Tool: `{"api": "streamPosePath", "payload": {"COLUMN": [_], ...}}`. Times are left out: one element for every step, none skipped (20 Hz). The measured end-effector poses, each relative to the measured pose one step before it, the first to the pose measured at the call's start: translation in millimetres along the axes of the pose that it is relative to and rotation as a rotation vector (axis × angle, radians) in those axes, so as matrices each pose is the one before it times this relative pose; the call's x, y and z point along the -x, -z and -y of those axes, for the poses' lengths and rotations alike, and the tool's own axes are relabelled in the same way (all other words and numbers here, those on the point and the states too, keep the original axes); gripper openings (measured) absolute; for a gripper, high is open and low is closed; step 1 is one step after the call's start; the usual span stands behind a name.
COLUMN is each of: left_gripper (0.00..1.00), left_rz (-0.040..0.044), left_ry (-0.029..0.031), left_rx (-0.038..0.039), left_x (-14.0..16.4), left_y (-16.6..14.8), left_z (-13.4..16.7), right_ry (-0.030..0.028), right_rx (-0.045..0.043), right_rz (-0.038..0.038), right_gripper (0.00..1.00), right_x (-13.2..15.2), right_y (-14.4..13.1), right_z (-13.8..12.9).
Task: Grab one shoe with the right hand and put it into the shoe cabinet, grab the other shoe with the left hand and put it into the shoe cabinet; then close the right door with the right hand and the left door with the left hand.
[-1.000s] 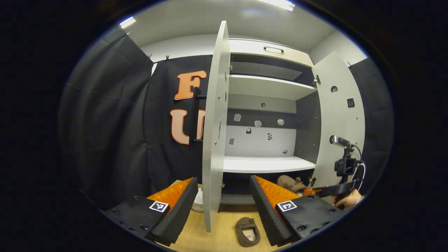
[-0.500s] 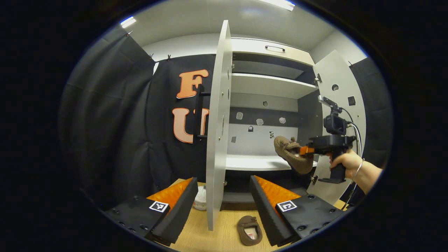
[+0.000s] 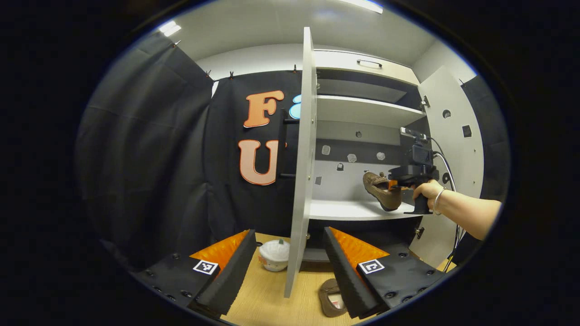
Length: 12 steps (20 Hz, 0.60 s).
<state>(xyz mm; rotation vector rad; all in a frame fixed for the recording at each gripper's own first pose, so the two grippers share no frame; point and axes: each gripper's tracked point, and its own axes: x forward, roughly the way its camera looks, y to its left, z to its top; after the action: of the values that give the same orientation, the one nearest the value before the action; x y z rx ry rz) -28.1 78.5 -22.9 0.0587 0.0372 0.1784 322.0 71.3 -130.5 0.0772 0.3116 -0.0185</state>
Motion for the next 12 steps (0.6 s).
{"api": "streamPosePath", "payload": {"left_gripper": [0.96,0.96,0.96,0.97,0.94,0.96,0.99,0.99,0.97,0.97,0.97,0.97], "left_rz": [-0.00166,-0.00202,-0.00282,-0.00382,-0.00244,-0.00196,-0.00338,-0.00316,-0.00047,0.00228,0.00207,0.00117], "left_ry": [-0.0099,-0.00717,-0.00466,-0.0037,-0.00359,-0.0038,0.00197,0.00721,0.00663,0.00775,0.00934,0.01171], "left_rx": [0.00062,0.0031,0.0026,-0.00224,-0.00654,-0.00544,-0.00034,0.00317,0.00341,0.00361,0.00235,0.00077], "left_x": [-0.08,-0.6,0.48,0.02,-0.55,-0.7,-1.65,-1.49,0.89,0.58,-0.57,-1.08], "left_y": [-0.23,1.02,1.23,0.87,1.45,-0.4,1.48,0.77,-0.19,-2.33,1.02,-1.09], "left_z": [-3.19,-3.21,-1.58,-1.28,-1.03,-1.25,0.84,2.22,1.43,2.14,2.53,3.94], "right_ry": [0.01155,0.00718,0.00055,-0.00283,-0.00073,0.00335,-0.00436,-0.01125,-0.00651,-0.01093,-0.00654,-0.00714], "right_rx": [0.00634,0.00165,-0.0118,-0.01579,-0.00063,0.00368,0.00332,-0.00153,-0.00588,-0.0065,0.00093,0.00622], "right_rz": [-0.00581,-0.01812,-0.02174,-0.01698,0.00287,0.00852,0.01215,0.02171,0.02461,0.02213,0.01621,0.0165], "right_gripper": [0.02,0.01,0.02,0.02,0.05,0.06,0.08,0.11,0.19,0.21,0.25,0.27], "right_x": [-8.75,-7.93,-4.62,-3.06,-0.57,-1.15,2.18,6.2,5.01,5.27,6.96,8.49], "right_y": [1.89,4.91,4.8,2.7,-1.05,-2.51,-3.37,-6.02,-7.93,-7.39,-5.69,-5.57], "right_z": [2.26,1.86,0.43,-0.85,-0.48,1.51,-0.87,-2.8,-1.02,-1.69,-1.07,0.49]}}
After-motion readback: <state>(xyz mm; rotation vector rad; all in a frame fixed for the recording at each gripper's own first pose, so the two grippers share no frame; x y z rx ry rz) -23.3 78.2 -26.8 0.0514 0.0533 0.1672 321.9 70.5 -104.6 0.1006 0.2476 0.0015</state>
